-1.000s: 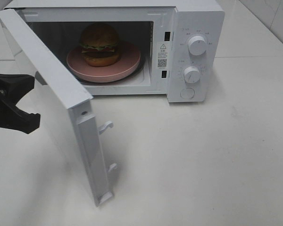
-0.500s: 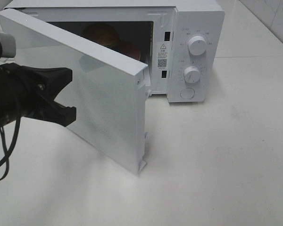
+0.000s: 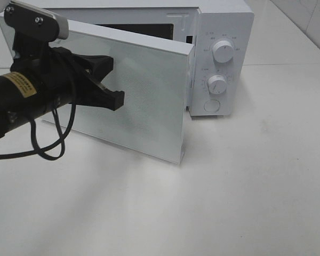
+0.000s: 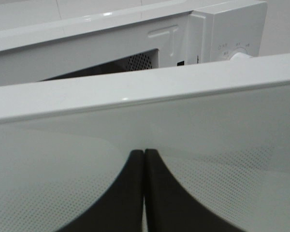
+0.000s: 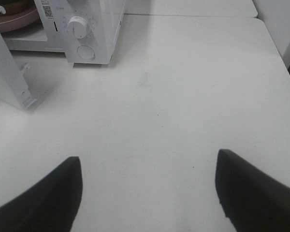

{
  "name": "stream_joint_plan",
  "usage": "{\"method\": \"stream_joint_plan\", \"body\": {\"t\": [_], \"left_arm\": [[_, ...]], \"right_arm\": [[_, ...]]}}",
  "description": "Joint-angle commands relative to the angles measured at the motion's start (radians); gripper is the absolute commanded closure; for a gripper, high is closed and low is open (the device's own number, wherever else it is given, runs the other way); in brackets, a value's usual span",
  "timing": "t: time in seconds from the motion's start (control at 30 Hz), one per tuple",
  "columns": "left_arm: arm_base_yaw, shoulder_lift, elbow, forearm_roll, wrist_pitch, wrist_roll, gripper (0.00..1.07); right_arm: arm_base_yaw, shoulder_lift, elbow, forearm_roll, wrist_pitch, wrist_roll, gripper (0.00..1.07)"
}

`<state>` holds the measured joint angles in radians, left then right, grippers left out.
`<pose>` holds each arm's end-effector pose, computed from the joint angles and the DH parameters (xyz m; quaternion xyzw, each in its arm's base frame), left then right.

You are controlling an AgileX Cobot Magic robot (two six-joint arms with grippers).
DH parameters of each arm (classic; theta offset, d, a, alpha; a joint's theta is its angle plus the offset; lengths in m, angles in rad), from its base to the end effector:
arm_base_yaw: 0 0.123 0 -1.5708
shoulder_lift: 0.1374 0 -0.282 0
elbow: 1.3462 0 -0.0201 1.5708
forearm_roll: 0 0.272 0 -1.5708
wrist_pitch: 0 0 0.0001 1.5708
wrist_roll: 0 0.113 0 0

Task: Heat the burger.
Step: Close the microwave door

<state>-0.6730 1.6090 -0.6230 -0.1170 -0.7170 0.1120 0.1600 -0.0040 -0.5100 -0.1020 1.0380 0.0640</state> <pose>0.2752 -0.2083 0.1795 0.2394 0.7311 -0.1756 0.6143 0.0366 -0.0041 0.2835 -0.0387 0.8415 0.0093 0.5387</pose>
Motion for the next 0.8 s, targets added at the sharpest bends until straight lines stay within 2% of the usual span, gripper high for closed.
{"method": "stream_joint_plan", "body": {"t": [0.03, 0.3, 0.47, 0.67, 0.8], "left_arm": [[-0.004, 0.019, -0.040, 0.002, -0.018, -0.008, 1.07], [-0.004, 0.094, -0.138, -0.001, -0.018, -0.008, 1.07], [-0.004, 0.170, -0.229, -0.025, -0.018, -0.008, 1.07], [-0.004, 0.207, -0.280, -0.043, -0.018, -0.008, 1.07], [-0.004, 0.247, -0.346, -0.077, -0.018, -0.008, 1.07]], "right_arm": [[-0.004, -0.026, 0.002, -0.006, -0.007, -0.011, 0.33], [-0.004, -0.026, 0.002, -0.006, -0.007, -0.011, 0.33], [-0.004, -0.026, 0.002, -0.006, -0.007, -0.011, 0.33], [-0.004, -0.026, 0.002, -0.006, -0.007, -0.011, 0.33], [-0.004, -0.026, 0.002, -0.006, -0.007, -0.011, 0.33]]}}
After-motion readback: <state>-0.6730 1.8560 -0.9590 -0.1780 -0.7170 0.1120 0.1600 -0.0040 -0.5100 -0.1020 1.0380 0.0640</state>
